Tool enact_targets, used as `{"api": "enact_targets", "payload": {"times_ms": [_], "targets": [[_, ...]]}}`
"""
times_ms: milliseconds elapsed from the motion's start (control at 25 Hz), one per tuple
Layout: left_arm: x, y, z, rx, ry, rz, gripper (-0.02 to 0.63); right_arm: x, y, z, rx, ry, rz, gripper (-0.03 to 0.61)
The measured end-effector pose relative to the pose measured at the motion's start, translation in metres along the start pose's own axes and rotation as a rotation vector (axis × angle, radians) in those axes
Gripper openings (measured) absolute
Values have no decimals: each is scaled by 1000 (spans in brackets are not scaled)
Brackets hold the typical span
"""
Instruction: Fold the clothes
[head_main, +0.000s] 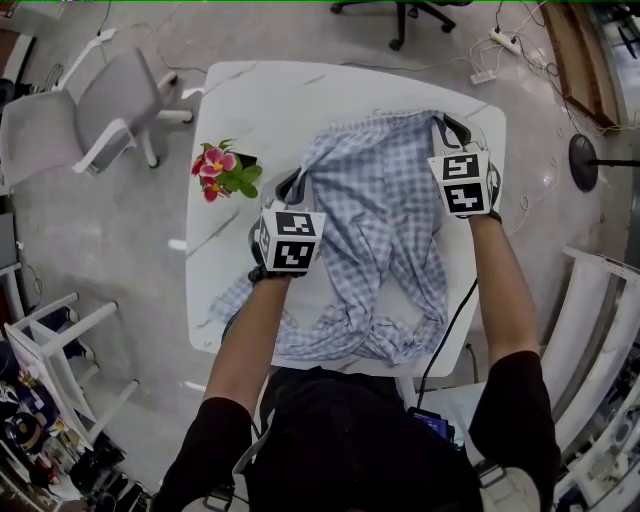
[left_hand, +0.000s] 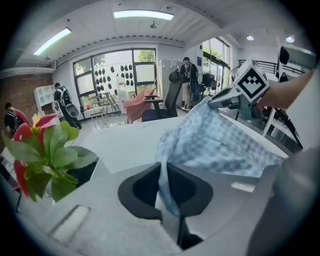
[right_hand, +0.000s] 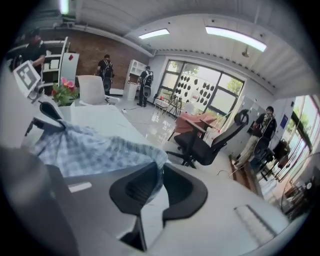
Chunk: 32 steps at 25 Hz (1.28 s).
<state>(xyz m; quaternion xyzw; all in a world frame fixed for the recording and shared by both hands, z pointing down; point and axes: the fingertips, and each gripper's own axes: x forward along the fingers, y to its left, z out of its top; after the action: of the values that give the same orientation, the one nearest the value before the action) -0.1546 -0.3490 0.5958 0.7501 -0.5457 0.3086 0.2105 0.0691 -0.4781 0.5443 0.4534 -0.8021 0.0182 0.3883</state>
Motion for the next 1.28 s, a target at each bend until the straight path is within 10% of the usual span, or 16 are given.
{"api": "enact_targets", "payload": {"times_ms": [560,760,960,1280], "targets": [[8,4,51,93,-117,113,28,-11,-65,16,-68,-87,-254,46],[21,2,40,64,-66,97,32,7,-34,-2,-57,-44,-142,49],[26,-17,26,18,-3,-16,200,20,17,-30,51,30,90,262],[19,-22,61,49,-65,-25,252,11,-20,-39,150,-14,44,234]]}}
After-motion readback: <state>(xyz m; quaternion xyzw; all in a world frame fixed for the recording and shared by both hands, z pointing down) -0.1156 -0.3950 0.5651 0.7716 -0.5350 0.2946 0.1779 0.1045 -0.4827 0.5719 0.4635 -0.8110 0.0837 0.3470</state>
